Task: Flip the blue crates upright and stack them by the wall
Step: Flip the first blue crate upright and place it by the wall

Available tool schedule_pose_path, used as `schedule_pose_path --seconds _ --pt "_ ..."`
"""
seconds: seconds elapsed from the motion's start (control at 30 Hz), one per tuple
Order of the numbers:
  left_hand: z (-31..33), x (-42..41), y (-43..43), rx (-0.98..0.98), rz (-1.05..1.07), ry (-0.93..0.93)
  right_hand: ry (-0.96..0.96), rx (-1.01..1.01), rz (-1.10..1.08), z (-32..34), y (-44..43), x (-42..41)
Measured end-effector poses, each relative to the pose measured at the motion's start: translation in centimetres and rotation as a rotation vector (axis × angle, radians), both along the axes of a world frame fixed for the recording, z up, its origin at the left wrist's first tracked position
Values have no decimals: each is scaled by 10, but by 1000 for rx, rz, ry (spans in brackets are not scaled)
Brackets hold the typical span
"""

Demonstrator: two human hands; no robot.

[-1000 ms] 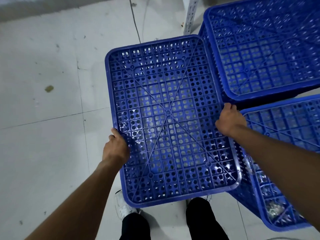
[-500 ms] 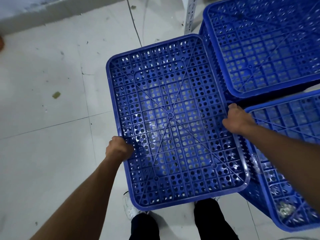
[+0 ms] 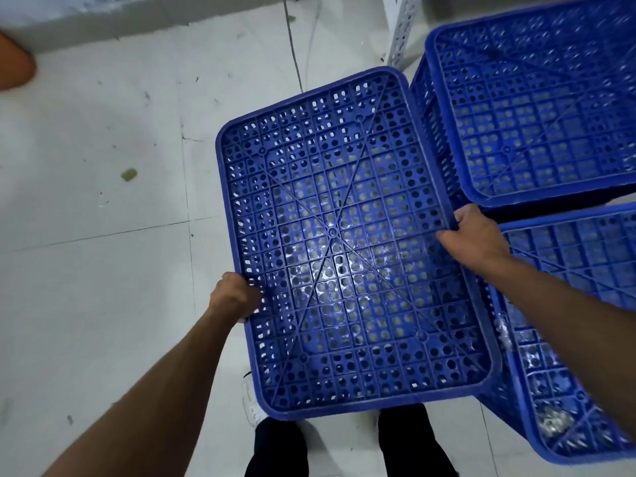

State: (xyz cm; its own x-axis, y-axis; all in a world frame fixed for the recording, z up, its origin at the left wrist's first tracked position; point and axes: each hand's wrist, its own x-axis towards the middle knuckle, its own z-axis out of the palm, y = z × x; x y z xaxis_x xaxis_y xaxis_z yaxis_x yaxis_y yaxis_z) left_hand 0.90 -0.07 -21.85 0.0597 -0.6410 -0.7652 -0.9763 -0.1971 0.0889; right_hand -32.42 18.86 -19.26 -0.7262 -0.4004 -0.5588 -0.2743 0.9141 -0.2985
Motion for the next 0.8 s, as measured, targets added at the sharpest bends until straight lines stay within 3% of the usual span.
schedule_pose_path --seconds 0.3,0.53,0.67,0.8 --pt "-57 23 -26 -67 -113 83 25 -19 -42 8 -1 12" --pt "15 -14 3 -66 -235 62 34 -42 -58 24 -12 27" --pt "49 -39 21 -175 -468 225 47 -72 -8 39 -25 45" --pt "87 -69 38 -165 -607 424 7 -120 25 68 -46 74"
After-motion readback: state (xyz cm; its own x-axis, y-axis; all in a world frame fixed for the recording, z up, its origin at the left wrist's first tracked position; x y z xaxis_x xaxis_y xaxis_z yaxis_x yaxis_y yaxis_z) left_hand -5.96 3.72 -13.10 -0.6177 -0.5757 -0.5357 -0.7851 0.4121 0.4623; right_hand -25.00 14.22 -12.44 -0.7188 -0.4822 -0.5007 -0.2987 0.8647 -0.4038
